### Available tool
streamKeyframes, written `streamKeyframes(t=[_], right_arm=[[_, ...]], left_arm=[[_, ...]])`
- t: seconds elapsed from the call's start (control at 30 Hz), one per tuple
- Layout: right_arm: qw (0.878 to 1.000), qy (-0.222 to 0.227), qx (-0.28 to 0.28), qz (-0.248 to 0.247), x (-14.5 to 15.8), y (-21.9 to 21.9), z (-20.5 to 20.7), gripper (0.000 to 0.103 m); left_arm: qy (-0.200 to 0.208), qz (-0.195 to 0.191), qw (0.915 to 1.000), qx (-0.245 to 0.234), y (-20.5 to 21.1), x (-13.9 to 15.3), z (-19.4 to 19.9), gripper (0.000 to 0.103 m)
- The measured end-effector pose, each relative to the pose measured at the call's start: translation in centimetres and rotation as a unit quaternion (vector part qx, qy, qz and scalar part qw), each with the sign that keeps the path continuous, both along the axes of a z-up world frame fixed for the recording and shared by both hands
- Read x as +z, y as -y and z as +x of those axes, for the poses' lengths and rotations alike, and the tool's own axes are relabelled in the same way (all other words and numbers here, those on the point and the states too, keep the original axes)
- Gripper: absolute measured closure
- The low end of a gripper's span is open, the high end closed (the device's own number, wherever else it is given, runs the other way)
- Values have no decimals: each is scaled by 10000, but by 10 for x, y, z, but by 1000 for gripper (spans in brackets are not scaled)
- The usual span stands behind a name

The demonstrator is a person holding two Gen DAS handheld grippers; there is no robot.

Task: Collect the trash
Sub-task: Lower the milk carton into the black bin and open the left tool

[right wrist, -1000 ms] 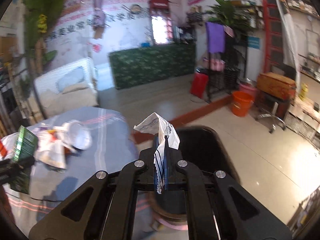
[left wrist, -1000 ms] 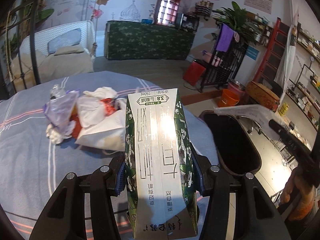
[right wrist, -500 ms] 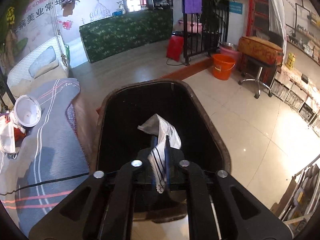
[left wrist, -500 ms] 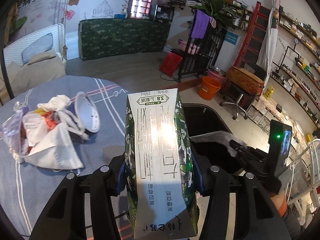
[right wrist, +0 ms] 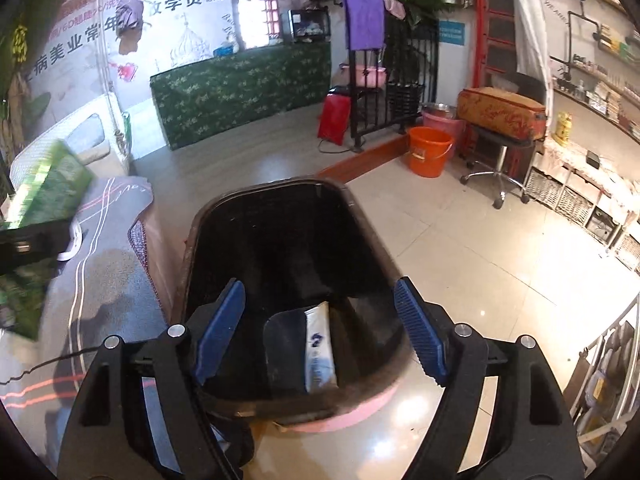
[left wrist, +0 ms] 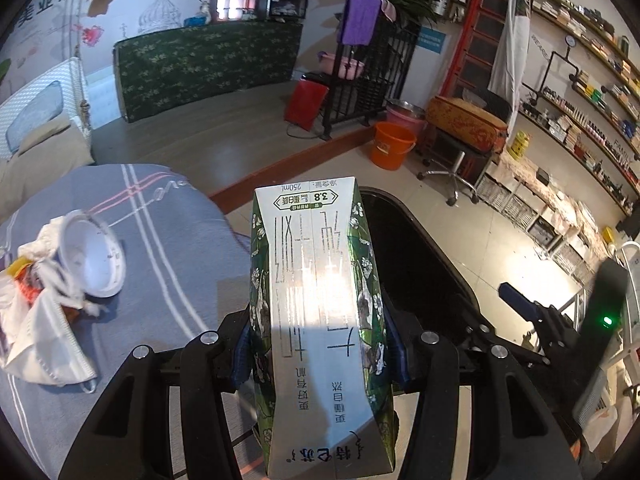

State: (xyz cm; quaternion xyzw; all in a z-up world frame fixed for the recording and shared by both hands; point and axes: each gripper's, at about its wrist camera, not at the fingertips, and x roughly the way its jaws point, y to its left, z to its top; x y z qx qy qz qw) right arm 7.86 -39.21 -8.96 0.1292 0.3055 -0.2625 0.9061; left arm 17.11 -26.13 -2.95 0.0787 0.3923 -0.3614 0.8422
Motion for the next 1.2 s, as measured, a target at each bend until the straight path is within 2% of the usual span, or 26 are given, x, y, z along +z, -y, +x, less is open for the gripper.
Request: streamKeyframes(t=[0.27,0.63,0.67,0.73,0.77,0.87,1.1,1.2], right_arm=[[9987,85,-495,-114,12,23,-38,24],[9972,122,-735,-84,12,38,-49,23],[9971,124,-746,-78,12,39,-49,23],[9969,133,-772,-69,12,39,-50,23],[9967,142,-793,-65,12,39,-52,23],[9962,169,-857,-56,13,40,-55,23],[9962,186,-854,-64,15,37,-54,22],[9969,197,-756,-74,16,31,-47,20]], left_arm=[[-358,212,9983,-414,50,-17,1,51],[-716,697,9936,-523,98,-42,10,51],[-755,724,9931,-529,99,-43,10,47],[-830,789,9920,-531,102,-46,13,32],[-807,799,9921,-528,104,-45,13,27],[-721,800,9924,-596,103,-42,12,24],[-483,449,9973,-330,74,-28,8,21],[-246,334,9990,-181,59,-20,6,18]])
